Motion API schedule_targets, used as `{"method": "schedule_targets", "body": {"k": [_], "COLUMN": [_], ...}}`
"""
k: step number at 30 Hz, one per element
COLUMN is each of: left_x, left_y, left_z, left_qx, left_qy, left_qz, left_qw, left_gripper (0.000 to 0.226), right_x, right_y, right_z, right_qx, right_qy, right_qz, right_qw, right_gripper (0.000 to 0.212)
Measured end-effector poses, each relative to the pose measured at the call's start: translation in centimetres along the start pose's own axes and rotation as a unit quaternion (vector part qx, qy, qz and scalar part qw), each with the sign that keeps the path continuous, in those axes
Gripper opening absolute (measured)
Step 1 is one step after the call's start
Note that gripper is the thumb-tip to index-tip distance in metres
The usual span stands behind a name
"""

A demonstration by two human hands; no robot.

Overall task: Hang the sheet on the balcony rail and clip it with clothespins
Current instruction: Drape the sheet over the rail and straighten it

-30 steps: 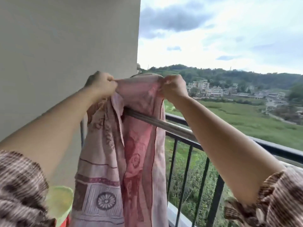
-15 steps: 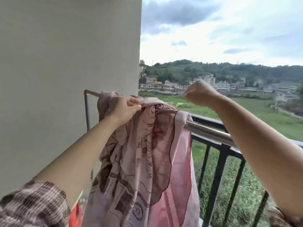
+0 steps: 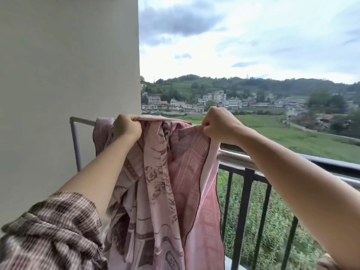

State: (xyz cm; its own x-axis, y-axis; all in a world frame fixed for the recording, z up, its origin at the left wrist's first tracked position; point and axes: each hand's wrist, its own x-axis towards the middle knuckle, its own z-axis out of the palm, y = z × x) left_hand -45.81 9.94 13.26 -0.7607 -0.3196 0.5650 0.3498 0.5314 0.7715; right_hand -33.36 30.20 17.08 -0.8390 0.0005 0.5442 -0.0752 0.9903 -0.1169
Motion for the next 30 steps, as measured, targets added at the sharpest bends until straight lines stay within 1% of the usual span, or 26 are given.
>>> {"method": "schedule_targets", "body": {"k": [2,4,5,7,9,11,13,14,15,17,18,19,20,21,23,26,27,28,29,30], "left_x": [1.9,4.0,4.7,5.3,5.1,4.8,5.1,5.4,5.5,4.9,4.4,3.6,2.9,2.4,1.9,1.6,1.4,1.4,1.6,2.1], "left_y": [-0.1,-0.3,-0.4,-0.7,-1.2,-1.8,-2.6,-2.9,-3.0,-2.3,-1.6,-0.8,0.0,0.6,0.6,-0.7,-1.3,-2.3,-3.5,-4.9], "left_z": [-0.6,-1.1,-1.3,-0.9,-0.1,0.1,-0.5,-1.0,-1.4,-1.6,-1.3,-1.0,-0.6,-0.3,0.0,-1.2,-1.6,-2.1,-2.6,-2.8], "left_qx": [-0.037,-0.054,-0.055,-0.046,-0.041,-0.064,-0.096,-0.099,-0.096,-0.091,-0.083,-0.073,-0.068,-0.08,-0.141,-0.238,-0.277,-0.309,-0.33,-0.336], "left_qy": [0.035,0.053,0.051,0.026,-0.014,-0.05,-0.074,-0.078,-0.076,-0.072,-0.075,-0.08,-0.087,-0.094,-0.108,-0.166,-0.201,-0.217,-0.209,-0.186], "left_qz": [-0.037,-0.054,-0.049,-0.029,-0.011,-0.005,-0.008,-0.015,-0.021,-0.01,-0.005,-0.008,-0.01,-0.014,-0.029,-0.052,-0.062,-0.076,-0.084,-0.095], "left_qw": [0.998,0.996,0.996,0.998,0.999,0.997,0.993,0.992,0.992,0.993,0.994,0.994,0.994,0.992,0.984,0.956,0.938,0.923,0.917,0.918], "left_gripper": [0.029,0.031,0.032,0.034,0.039,0.049,0.056,0.053,0.047,0.041,0.04,0.037,0.035,0.034,0.031,0.022,0.027,0.034,0.038,0.037], "right_x": [-0.1,-0.8,-1.5,-2.6,-3.1,-3.7,-4.7,-5.3,-5.8,-6.4,-6.3,-6.0,-5.6,-5.1,-3.8,-1.6,-0.8,0.3,1.7,3.0], "right_y": [1.7,3.7,4.4,5.3,6.1,7.0,8.1,8.5,8.7,8.2,7.7,7.1,6.4,5.4,2.7,-1.8,-2.7,-3.7,-4.6,-5.5], "right_z": [-1.9,-3.9,-4.9,-6.4,-7.5,-8.3,-8.4,-8.2,-7.8,-6.6,-6.0,-5.5,-4.9,-4.3,-3.0,-1.1,-0.8,-0.4,0.0,0.4], "right_qx": [0.006,-0.027,-0.053,-0.096,-0.118,-0.119,-0.117,-0.123,-0.139,-0.157,-0.143,-0.124,-0.108,-0.101,-0.075,0.01,0.037,0.067,0.097,0.119], "right_qy": [0.053,0.141,0.183,0.222,0.214,0.195,0.192,0.19,0.171,0.077,0.029,-0.007,-0.022,-0.026,-0.039,-0.06,-0.042,-0.014,0.011,0.022], "right_qz": [0.056,0.118,0.145,0.185,0.216,0.253,0.282,0.293,0.295,0.277,0.264,0.246,0.22,0.185,0.11,0.031,0.025,0.024,0.029,0.038], "right_qw": [0.997,0.983,0.971,0.952,0.945,0.94,0.933,0.929,0.93,0.945,0.953,0.961,0.969,0.977,0.99,0.998,0.998,0.997,0.995,0.992], "right_gripper": [0.023,0.016,0.014,0.016,0.025,0.026,0.024,0.023,0.022,0.02,0.018,0.015,0.015,0.018,0.029,0.039,0.04,0.039,0.036,0.031]}}
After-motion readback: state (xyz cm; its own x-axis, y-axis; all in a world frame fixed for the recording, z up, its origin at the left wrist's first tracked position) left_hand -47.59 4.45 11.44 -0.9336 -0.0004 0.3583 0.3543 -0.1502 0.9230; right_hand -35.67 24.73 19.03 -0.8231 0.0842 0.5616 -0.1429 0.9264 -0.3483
